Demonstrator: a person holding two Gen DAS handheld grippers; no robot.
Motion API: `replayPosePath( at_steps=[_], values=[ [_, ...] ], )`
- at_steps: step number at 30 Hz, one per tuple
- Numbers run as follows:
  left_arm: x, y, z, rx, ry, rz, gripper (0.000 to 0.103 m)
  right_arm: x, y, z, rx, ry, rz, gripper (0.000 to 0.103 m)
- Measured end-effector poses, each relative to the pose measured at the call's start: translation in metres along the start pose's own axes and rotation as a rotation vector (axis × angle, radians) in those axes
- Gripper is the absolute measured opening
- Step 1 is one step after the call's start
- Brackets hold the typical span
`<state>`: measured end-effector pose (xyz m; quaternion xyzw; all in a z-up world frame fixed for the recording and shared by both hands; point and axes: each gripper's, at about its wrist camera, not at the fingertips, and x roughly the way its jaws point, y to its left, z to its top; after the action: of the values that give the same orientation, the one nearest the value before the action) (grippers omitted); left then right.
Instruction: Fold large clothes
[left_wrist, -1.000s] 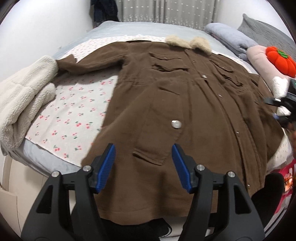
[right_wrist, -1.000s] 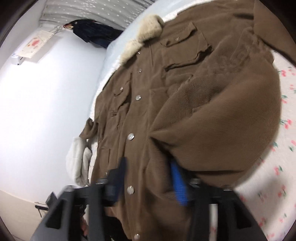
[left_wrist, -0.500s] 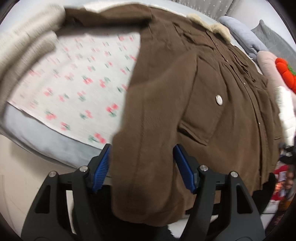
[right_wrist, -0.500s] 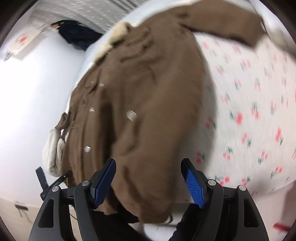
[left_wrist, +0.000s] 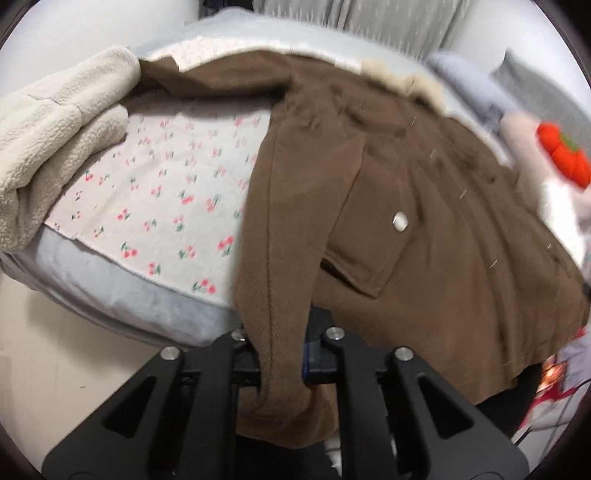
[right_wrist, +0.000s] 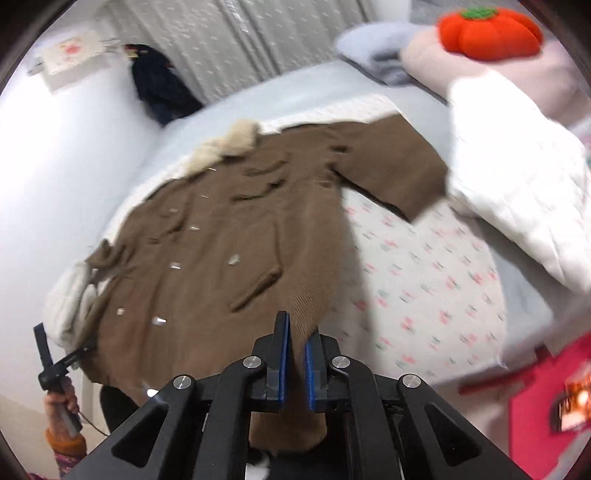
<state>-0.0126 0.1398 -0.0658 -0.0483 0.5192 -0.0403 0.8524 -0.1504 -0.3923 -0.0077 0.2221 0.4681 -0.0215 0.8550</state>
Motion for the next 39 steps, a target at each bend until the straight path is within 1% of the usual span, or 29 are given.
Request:
replayPosePath(
  at_steps=[1,2,3,4,5,8,10,12,13,15,17,19,21,22,24,26,28,31,32,34,36,39],
  values=[
    [0.005,0.002,-0.003,-0.004,0.023,0.019,0.023,0.002,-0.004,-0.003,0.021,0.002,-0.019,0.012],
    [0.009,0.004,-0.004,-0.016,0.044,0.025,0.025,0.005,-0.014,-0.006,0.053,-0.005,-0.045,0.014],
    [0.01,0.006,-0.007,-0.024,0.061,0.027,0.028,0.008,-0.02,-0.009,0.076,-0.005,-0.051,0.022],
    [0.01,0.008,-0.007,-0.029,0.062,0.029,0.03,0.011,-0.024,-0.011,0.093,0.001,-0.049,0.028],
    [0.008,0.008,-0.007,-0.033,0.057,0.031,0.032,0.016,-0.027,-0.012,0.107,0.008,-0.05,0.029],
    [-0.002,0.008,0.003,-0.03,0.031,0.051,0.038,0.03,-0.022,-0.008,0.093,0.016,-0.048,0.03],
    [-0.006,0.004,0.01,-0.02,-0.012,0.063,0.051,0.043,-0.015,-0.004,0.088,0.026,-0.018,0.03],
    [-0.014,-0.002,0.019,0.002,-0.066,0.076,0.059,0.06,-0.005,0.005,0.067,0.027,0.009,0.03],
    [-0.016,-0.006,0.022,0.014,-0.084,0.068,0.062,0.068,0.0,0.009,0.056,0.03,0.024,0.03],
    [-0.016,-0.011,0.027,0.03,-0.094,0.04,0.063,0.08,0.008,0.012,0.048,0.05,0.044,0.03],
    [-0.012,-0.017,0.029,0.038,-0.07,0.018,0.064,0.095,0.014,0.012,0.019,0.072,0.049,0.03],
    [-0.007,-0.023,0.029,0.037,-0.041,0.001,0.065,0.109,0.016,0.008,0.003,0.097,0.019,0.036],
    [-0.003,-0.028,0.03,0.034,-0.029,-0.001,0.067,0.119,0.013,0.004,-0.009,0.128,0.003,0.037],
    [-0.003,-0.03,0.03,0.033,-0.028,0.002,0.07,0.122,0.012,0.003,-0.014,0.143,-0.008,0.04],
    [-0.004,-0.036,0.034,0.032,-0.034,0.015,0.08,0.126,0.011,-0.001,-0.036,0.19,-0.049,0.043],
    [-0.007,-0.044,0.039,0.04,-0.053,0.021,0.082,0.122,0.017,-0.003,-0.083,0.206,-0.082,0.046],
    [-0.008,-0.052,0.045,0.05,-0.06,0.017,0.083,0.116,0.022,-0.004,-0.119,0.214,-0.125,0.057],
    [-0.008,-0.067,0.055,0.081,-0.063,0.004,0.087,0.103,0.026,-0.001,-0.151,0.199,-0.176,0.062],
    [-0.007,-0.073,0.059,0.095,-0.068,-0.001,0.088,0.097,0.028,0.0,-0.163,0.183,-0.189,0.063],
    [-0.006,-0.084,0.067,0.117,-0.078,-0.011,0.089,0.086,0.028,0.005,-0.175,0.144,-0.199,0.068],
    [-0.003,-0.095,0.075,0.134,-0.084,-0.028,0.09,0.074,0.023,0.012,-0.173,0.092,-0.197,0.071],
    [0.007,-0.114,0.089,0.154,-0.087,-0.05,0.09,0.061,0.011,0.028,-0.168,-0.016,-0.198,0.077]
  ],
)
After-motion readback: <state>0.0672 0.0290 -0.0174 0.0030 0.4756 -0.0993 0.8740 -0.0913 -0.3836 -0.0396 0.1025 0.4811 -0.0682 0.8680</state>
